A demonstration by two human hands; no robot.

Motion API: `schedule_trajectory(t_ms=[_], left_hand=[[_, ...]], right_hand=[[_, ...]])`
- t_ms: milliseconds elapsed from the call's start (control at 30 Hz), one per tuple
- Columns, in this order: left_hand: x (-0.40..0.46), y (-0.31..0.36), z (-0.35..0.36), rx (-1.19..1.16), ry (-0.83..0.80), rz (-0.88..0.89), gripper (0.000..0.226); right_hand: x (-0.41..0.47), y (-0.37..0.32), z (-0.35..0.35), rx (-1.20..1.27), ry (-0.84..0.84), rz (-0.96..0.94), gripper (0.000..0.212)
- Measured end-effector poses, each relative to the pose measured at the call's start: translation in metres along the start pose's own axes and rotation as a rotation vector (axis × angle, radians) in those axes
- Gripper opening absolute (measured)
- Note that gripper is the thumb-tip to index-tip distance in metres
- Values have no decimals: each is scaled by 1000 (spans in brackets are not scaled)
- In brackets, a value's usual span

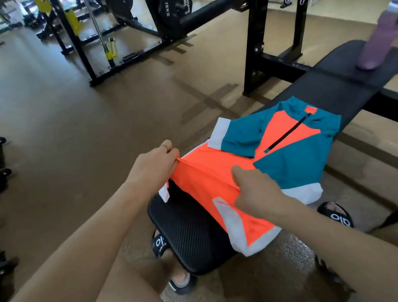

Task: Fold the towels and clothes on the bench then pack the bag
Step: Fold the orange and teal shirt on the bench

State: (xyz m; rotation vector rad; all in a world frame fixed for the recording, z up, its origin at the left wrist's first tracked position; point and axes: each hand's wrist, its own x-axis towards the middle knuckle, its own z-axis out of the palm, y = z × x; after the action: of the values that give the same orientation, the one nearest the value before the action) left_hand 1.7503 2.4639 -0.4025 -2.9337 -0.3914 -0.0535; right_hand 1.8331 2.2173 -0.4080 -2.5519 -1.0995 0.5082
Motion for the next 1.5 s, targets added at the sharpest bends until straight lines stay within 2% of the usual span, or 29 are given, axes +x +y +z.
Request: schedule_trajectory(t_ms=[67, 133, 233, 300, 333, 400, 500, 600, 700, 767, 800, 867, 1067, 1167, 1200, 1267, 1367, 1433, 1500], left_hand=[[19, 9, -3, 93, -27, 39, 3], [40, 17, -2, 125, -51, 77, 10], [70, 45, -18, 168, -116, 114, 12], [90, 66, -28, 78, -191, 94, 33], [101, 74, -31, 52, -212, 93, 34], [123, 87, -29, 92, -166, 120, 21], [158, 97, -22, 248, -110, 167, 25], [199, 108, -20, 331, -69, 204, 18], [248, 119, -15, 448, -10, 283, 14], [283, 131, -13, 486, 37, 333, 11], [300, 137, -12, 498, 58, 359, 11], [335, 151, -9, 515, 79, 411, 12], [411, 189, 17, 534, 39, 467, 13], [434, 201, 42, 489, 69, 519, 12], [441, 205, 51, 464, 101, 529, 18], [449, 214, 64, 439, 119, 500, 38], [458, 228, 75, 384, -12, 383, 37], [461, 232, 80, 312, -42, 321, 39], [459, 231, 85, 187, -60, 266, 40]], right_hand=[[0, 26, -16, 98, -49, 75, 37], [2, 55, -28, 168, -74, 135, 35], [11, 101, -44, 192, -73, 188, 21], [16, 129, -55, 233, -95, 210, 17], [18, 140, -60, 268, -108, 212, 17], [25, 162, -69, 339, -109, 220, 22], [40, 192, -77, 381, -112, 248, 18], [60, 218, -82, 430, -134, 271, 14], [81, 243, -85, 407, -147, 257, 16], [94, 264, -87, 396, -127, 278, 44], [100, 276, -87, 400, -114, 305, 38], [108, 296, -88, 332, -89, 329, 3], [140, 348, -101, 133, -116, 361, 13], [150, 365, -105, 57, -155, 374, 19], [152, 368, -106, 36, -163, 376, 21], [159, 372, -107, 9, -178, 387, 23], [168, 376, -107, 13, -232, 399, 14], [172, 379, -108, 7, -260, 405, 4], [174, 380, -110, 1, -264, 422, 7]])
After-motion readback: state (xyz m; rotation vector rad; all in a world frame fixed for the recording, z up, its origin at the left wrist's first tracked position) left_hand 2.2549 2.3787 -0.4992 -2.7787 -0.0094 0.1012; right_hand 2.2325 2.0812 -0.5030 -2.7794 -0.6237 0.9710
